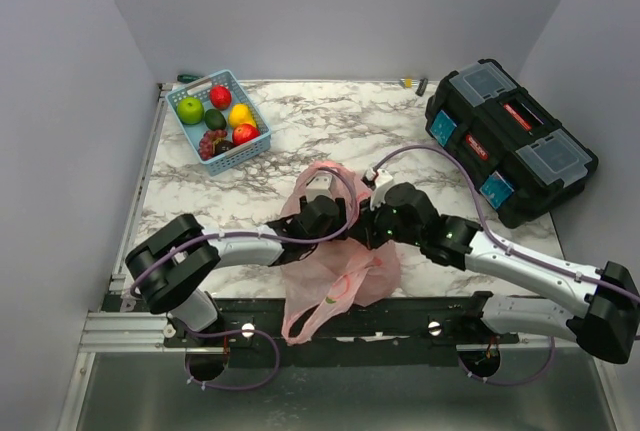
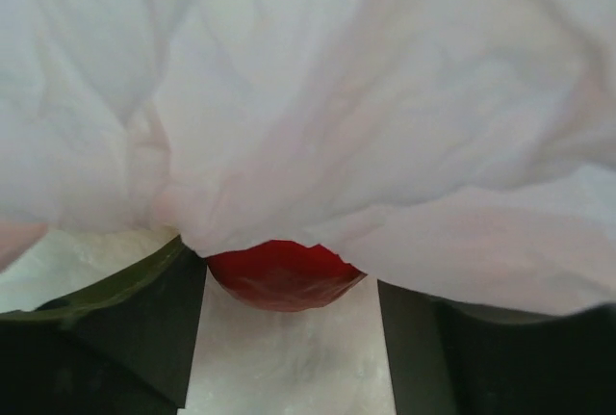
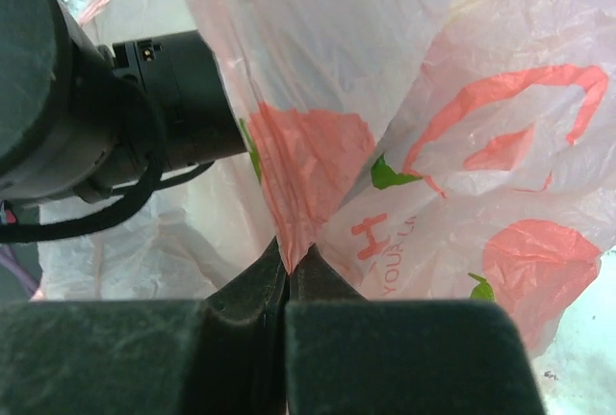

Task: Take the fake fruits out of the plastic bag
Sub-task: Take out the fake fruit from the plastic bag.

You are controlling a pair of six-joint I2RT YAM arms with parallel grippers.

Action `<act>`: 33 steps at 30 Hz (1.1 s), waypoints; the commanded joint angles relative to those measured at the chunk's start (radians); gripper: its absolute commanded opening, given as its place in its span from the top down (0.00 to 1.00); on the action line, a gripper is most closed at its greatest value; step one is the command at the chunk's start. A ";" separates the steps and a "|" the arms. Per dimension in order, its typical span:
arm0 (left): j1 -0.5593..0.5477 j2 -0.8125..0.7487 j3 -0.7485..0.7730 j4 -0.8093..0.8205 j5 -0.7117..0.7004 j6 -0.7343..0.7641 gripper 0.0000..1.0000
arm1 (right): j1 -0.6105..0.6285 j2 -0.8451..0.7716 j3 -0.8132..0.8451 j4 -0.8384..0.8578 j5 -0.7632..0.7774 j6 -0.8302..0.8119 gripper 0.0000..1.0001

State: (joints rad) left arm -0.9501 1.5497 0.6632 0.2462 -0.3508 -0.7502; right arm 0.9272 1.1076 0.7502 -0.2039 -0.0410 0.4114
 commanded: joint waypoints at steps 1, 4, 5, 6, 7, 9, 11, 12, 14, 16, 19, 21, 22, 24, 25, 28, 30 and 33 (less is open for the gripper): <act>0.010 0.009 0.020 0.037 0.041 0.035 0.50 | 0.007 -0.036 -0.039 -0.002 0.024 0.017 0.99; 0.010 -0.005 0.029 0.010 0.066 0.053 0.58 | 0.007 -0.043 -0.048 -0.012 0.066 0.019 0.99; 0.010 -0.016 0.032 -0.009 0.084 0.057 0.60 | 0.007 -0.043 -0.045 -0.022 0.075 0.018 0.99; 0.010 -0.027 0.027 -0.013 0.105 0.068 0.62 | 0.007 -0.045 -0.046 -0.027 0.080 0.016 0.99; 0.010 -0.045 0.018 -0.008 0.127 0.077 0.64 | 0.008 -0.045 -0.052 -0.027 0.089 0.013 0.99; 0.009 -0.081 -0.006 -0.003 0.168 0.091 0.65 | 0.007 -0.043 -0.062 -0.024 0.115 0.007 0.99; 0.010 -0.122 -0.016 -0.023 0.218 0.107 0.66 | 0.007 -0.033 -0.060 -0.041 0.160 0.013 0.99; 0.009 -0.147 -0.021 -0.039 0.241 0.112 0.67 | 0.007 -0.027 -0.057 -0.049 0.185 0.020 0.99; 0.010 -0.186 -0.037 -0.044 0.294 0.122 0.67 | 0.007 -0.016 -0.058 -0.052 0.239 0.034 0.99; 0.010 -0.228 -0.051 -0.052 0.340 0.126 0.67 | 0.007 -0.001 -0.053 -0.054 0.299 0.049 0.99; 0.010 -0.279 -0.056 -0.098 0.401 0.127 0.69 | 0.006 0.017 -0.019 -0.079 0.395 0.081 0.99; 0.010 -0.315 -0.070 -0.100 0.439 0.135 0.69 | 0.007 0.026 0.003 -0.082 0.442 0.087 0.99; 0.010 -0.331 -0.079 -0.098 0.457 0.139 0.70 | 0.006 0.032 0.016 -0.088 0.465 0.087 0.99; 0.010 -0.354 -0.089 -0.101 0.496 0.150 0.70 | 0.002 0.047 0.050 -0.110 0.510 0.095 0.99; 0.010 -0.358 -0.087 -0.113 0.516 0.155 0.70 | -0.002 0.051 0.070 -0.116 0.516 0.095 0.99; 0.008 -0.364 -0.097 -0.104 0.597 0.170 0.70 | -0.026 0.078 0.123 -0.128 0.520 0.087 0.99; 0.008 -0.361 -0.103 -0.100 0.636 0.173 0.71 | -0.040 0.092 0.161 -0.143 0.528 0.082 0.99; 0.002 -0.371 -0.111 -0.090 0.687 0.182 0.73 | -0.052 0.109 0.192 -0.151 0.535 0.069 0.99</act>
State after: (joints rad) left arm -0.9424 1.2060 0.5751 0.1322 0.1993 -0.6010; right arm 0.8925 1.1954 0.8860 -0.3088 0.4282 0.4892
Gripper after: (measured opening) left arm 0.642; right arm 0.009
